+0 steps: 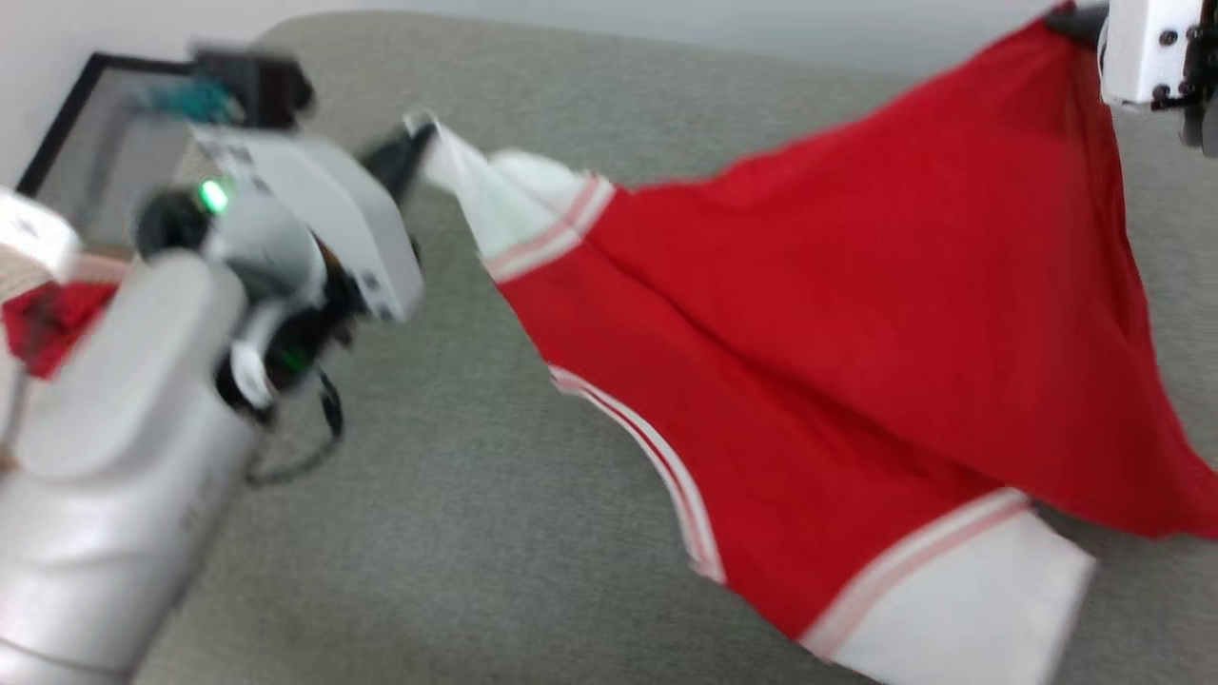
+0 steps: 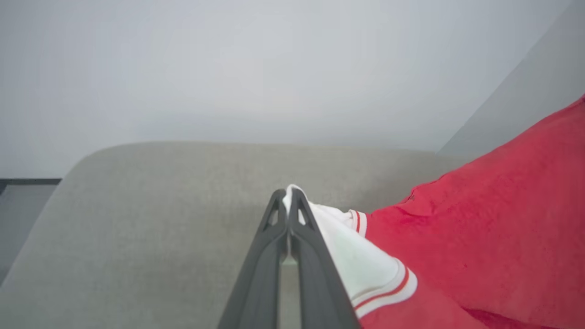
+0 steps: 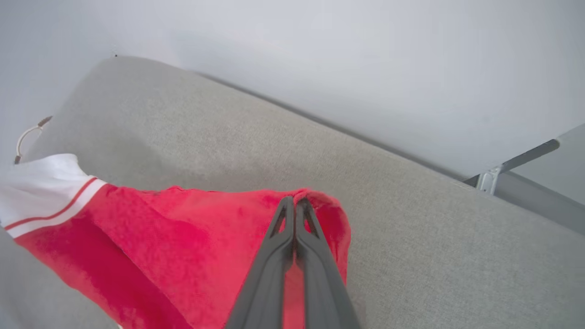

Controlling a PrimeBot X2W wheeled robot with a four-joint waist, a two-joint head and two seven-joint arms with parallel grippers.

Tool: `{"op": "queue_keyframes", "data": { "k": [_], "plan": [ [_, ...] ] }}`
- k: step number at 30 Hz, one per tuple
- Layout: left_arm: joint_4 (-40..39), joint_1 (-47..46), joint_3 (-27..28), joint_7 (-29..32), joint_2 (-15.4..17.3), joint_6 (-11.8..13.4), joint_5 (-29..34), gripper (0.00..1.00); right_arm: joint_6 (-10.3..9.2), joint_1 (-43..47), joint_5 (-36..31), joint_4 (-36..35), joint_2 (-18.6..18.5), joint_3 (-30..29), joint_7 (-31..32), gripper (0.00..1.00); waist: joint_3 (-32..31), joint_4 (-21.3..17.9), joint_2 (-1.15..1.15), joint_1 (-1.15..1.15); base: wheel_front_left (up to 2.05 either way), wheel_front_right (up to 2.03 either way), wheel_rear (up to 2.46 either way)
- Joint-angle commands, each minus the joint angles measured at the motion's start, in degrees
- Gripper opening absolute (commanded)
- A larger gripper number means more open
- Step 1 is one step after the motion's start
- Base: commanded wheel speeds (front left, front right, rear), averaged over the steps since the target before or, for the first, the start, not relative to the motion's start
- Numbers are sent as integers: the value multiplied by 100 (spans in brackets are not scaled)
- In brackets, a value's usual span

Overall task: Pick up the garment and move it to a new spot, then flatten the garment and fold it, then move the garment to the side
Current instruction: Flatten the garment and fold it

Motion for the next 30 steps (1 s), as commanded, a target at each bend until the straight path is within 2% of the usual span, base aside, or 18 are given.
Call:
{"op": "queue_keyframes", "data": {
  "k": [1, 3, 10, 16, 20, 30],
  "plan": [
    [-8, -267, 76, 154, 59, 45, -29, 0, -6, -79, 39, -35, 32, -3, -184, 0, -207, -318, 0, 0, 0, 0, 0],
    [73, -666, 78, 346, 187, 79, 106, 0, -6, -128, 30, -72, 72, 22, -432, 0, -250, -427, 0, 0, 0, 0, 0],
    [659, -1880, 104, 729, 205, -122, 232, 0, -6, -270, 110, -228, 186, 65, -1362, 0, -395, -752, 0, 0, 0, 0, 0],
    [1265, -2735, 53, 624, 246, -332, 562, 0, -6, -357, 8, -252, 183, 2, -2152, 0, -506, -942, 0, 0, 0, 0, 0],
    [1663, -3137, 26, 572, 259, -484, 654, 0, -6, -367, 118, -227, 134, -30, -2272, 0, -540, -1014, 0, 0, 0, 0, 0],
    [2341, -3779, 247, 273, 41, -587, 505, 0, -6, -535, 195, -242, 97, -179, -2316, 0, -157, -1115, 0, 0, 0, 0, 0]
  ]
}}
